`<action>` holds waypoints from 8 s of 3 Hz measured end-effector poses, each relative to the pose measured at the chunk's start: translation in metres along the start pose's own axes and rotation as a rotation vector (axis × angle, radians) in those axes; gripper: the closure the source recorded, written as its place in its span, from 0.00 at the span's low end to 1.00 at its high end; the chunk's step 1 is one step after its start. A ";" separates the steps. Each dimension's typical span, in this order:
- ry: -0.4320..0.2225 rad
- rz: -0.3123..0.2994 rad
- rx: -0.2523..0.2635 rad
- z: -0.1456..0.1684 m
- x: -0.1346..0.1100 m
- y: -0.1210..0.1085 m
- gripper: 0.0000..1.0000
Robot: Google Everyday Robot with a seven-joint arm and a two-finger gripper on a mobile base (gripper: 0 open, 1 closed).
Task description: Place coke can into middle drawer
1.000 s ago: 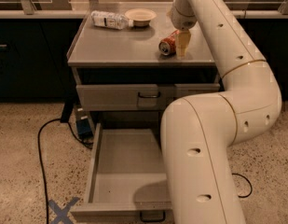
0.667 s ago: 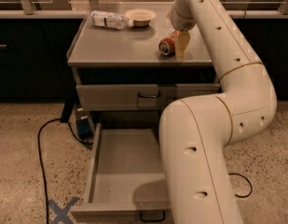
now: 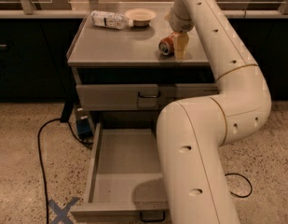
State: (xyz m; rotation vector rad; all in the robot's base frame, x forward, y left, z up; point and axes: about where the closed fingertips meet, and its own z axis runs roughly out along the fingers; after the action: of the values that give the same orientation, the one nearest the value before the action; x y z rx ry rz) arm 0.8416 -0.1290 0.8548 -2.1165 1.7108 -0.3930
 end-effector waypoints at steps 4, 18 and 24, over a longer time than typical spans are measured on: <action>0.080 -0.059 -0.071 0.015 0.004 0.010 0.00; -0.297 0.011 0.036 -0.140 -0.083 0.032 1.00; -0.546 -0.010 -0.180 -0.162 -0.202 0.261 1.00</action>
Offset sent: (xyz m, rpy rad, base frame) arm 0.0400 -0.0161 0.0194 -0.1331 0.0391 0.0152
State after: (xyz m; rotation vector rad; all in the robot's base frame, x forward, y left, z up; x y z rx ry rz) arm 0.4987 0.0018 0.8820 -2.0931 1.4498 0.3265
